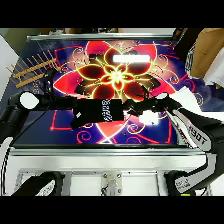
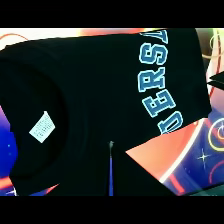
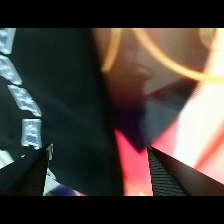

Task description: Fold the clothes and pants, and hang the long-sleeved shirts on hangers.

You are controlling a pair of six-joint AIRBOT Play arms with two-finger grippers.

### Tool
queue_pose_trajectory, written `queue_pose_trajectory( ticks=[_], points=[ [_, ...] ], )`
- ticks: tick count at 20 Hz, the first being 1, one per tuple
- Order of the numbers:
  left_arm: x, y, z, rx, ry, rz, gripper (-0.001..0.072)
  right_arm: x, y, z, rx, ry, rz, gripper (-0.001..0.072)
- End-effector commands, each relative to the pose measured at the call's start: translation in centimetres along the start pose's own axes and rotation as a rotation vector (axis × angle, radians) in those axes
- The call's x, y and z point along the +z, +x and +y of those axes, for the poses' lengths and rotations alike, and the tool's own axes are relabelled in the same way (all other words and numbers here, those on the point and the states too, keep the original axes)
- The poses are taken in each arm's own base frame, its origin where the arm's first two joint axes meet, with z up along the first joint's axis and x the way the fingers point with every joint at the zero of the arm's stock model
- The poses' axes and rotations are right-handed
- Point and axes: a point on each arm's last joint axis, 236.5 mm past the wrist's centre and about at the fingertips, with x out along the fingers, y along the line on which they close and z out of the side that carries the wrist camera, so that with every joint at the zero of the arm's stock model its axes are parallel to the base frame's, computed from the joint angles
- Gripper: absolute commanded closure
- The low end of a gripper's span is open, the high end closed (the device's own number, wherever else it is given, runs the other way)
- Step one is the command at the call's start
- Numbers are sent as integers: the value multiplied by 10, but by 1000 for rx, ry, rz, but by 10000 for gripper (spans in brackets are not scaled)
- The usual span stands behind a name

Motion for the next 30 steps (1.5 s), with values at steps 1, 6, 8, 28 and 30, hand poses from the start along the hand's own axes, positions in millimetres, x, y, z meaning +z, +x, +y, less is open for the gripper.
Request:
queue_pose_trajectory(
  ticks=[1, 6, 8, 28, 30],
  points=[
    [-2, 1, -3, -5, -6, 0, 700, -7, 30, 22, 48, -30, 16, 64],
    [-3, 1, -4, -6, -7, 3, 700, -25, 61, 53, 63, -120, 52, 297],
    [-5, 1, -4, -5, -7, 13, 701, -22, 62, 60, 68, -190, 40, 660],
    [-11, 1, -4, -5, -6, 38, 700, 84, -408, 7, -456, -19, -792, 700],
    [-11, 1, -4, -6, -6, 39, 701, 69, -417, 2, -515, 15, -787, 700]
  ],
)
